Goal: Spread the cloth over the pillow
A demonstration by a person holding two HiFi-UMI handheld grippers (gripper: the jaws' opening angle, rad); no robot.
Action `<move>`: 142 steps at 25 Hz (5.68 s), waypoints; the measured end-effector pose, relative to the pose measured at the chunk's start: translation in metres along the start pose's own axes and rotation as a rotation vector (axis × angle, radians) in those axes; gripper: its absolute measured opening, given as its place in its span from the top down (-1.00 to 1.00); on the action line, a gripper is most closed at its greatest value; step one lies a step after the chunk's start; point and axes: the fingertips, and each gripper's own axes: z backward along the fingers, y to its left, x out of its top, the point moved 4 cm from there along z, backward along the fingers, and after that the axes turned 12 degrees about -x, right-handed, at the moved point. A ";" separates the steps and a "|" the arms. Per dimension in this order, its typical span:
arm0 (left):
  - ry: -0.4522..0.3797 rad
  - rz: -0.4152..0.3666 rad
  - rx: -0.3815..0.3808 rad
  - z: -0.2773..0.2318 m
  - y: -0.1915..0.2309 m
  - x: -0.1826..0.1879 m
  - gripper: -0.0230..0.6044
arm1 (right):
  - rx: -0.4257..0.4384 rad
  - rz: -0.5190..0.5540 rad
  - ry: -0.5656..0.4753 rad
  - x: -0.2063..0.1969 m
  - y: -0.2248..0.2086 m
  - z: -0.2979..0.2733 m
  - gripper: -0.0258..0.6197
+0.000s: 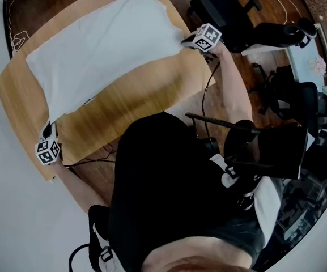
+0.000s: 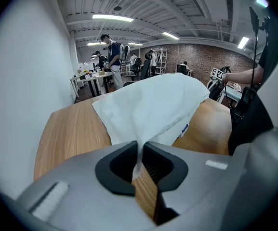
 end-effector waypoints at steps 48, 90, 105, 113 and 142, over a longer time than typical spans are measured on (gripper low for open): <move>0.171 0.033 -0.221 -0.012 -0.043 -0.057 0.88 | -0.001 -0.820 -0.486 -0.049 0.013 0.085 0.91; -0.352 0.127 -0.338 -0.035 -0.036 0.098 0.33 | -0.266 -0.620 -0.433 -0.031 -0.024 0.064 0.39; -0.168 0.247 -0.200 -0.090 -0.049 0.092 0.47 | -0.231 0.251 -0.146 0.051 -0.069 -0.005 0.91; -0.229 0.263 -0.137 -0.085 -0.049 0.092 0.50 | -0.459 0.265 -0.028 0.073 -0.173 0.000 0.44; -0.177 0.268 -0.107 -0.113 -0.018 0.115 0.50 | -0.260 1.036 0.089 0.194 -0.189 -0.125 0.89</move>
